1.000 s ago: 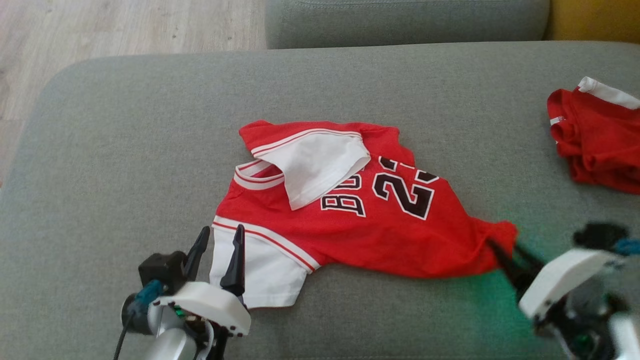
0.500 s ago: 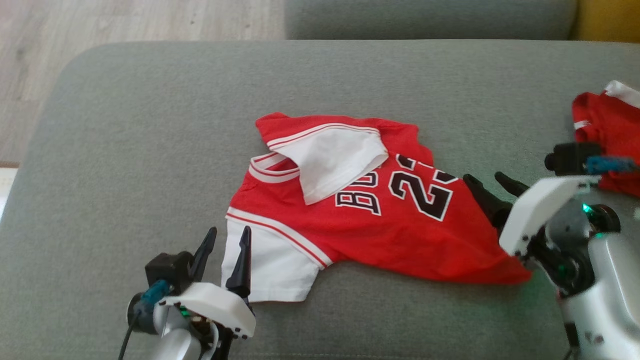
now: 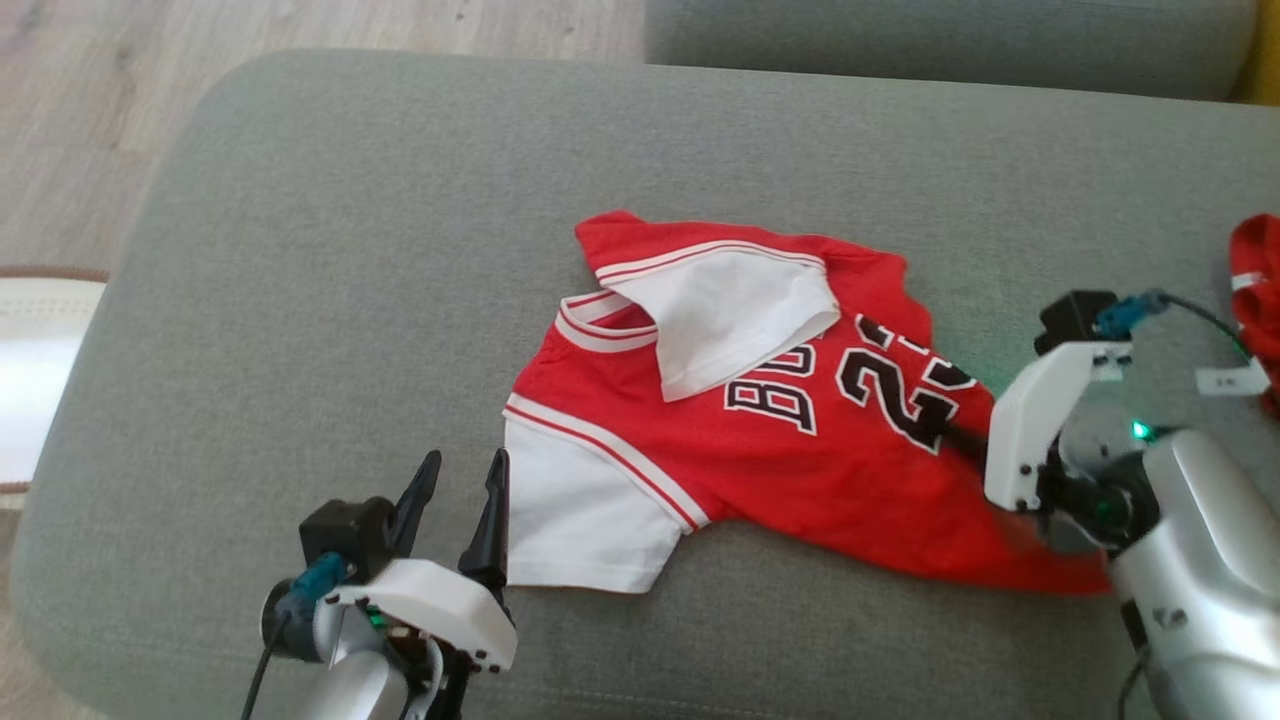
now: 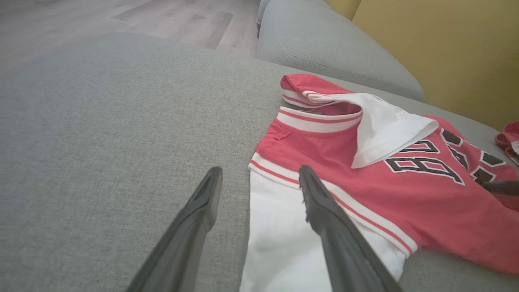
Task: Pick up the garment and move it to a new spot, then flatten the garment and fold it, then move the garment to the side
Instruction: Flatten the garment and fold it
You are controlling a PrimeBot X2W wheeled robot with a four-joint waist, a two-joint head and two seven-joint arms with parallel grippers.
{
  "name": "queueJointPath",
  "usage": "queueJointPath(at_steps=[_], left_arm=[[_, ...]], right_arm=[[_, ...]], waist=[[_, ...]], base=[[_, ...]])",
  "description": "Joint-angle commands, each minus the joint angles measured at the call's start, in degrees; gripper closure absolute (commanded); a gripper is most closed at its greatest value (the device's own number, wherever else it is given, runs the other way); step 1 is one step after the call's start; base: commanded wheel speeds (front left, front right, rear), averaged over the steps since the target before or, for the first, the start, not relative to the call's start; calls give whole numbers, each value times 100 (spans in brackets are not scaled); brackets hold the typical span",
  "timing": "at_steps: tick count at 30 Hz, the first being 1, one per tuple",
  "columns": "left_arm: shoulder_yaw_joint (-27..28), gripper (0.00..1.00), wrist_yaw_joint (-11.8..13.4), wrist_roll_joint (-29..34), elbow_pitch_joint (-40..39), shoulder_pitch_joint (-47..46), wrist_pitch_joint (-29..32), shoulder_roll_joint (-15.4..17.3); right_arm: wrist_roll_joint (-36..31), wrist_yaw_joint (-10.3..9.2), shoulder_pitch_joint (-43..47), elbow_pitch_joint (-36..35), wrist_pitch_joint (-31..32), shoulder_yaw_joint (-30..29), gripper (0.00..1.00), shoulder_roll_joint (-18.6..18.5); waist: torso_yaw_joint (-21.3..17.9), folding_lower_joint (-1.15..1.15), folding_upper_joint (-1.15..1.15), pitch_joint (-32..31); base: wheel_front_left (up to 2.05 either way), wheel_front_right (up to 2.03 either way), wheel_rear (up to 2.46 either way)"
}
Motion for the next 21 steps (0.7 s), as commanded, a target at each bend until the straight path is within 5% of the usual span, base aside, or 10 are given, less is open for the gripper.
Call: queueJointPath(at_steps=[1,17,18,19,20,21], left_arm=[[229,0,-1,16,-138,-252,-51,16],[256,0,-20,80,-137,-429,-79,-93],[255,0,-27,85,-123,-441,-80,-100],[257,0,-32,89,-108,-449,-81,-104],[263,0,-34,91,-93,-456,-82,-104],[271,0,-34,94,-79,-461,-83,-101]], right_arm=[[120,41,-358,-118,-139,136,100,-75],[184,41,-1973,1331,-1951,526,100,116],[186,41,-2049,1517,-1987,546,93,150],[181,41,-2111,1692,-2008,579,16,185],[194,41,-2168,1821,-2067,606,0,228],[232,41,-2214,1905,-2200,604,0,269]], waist=[[35,0,0,12],[116,0,0,328],[110,0,0,334],[98,0,0,333],[80,0,0,325],[58,0,0,307]], base=[[0,0,0],[0,0,0],[0,0,0],[0,0,0],[0,0,0],[0,0,0]])
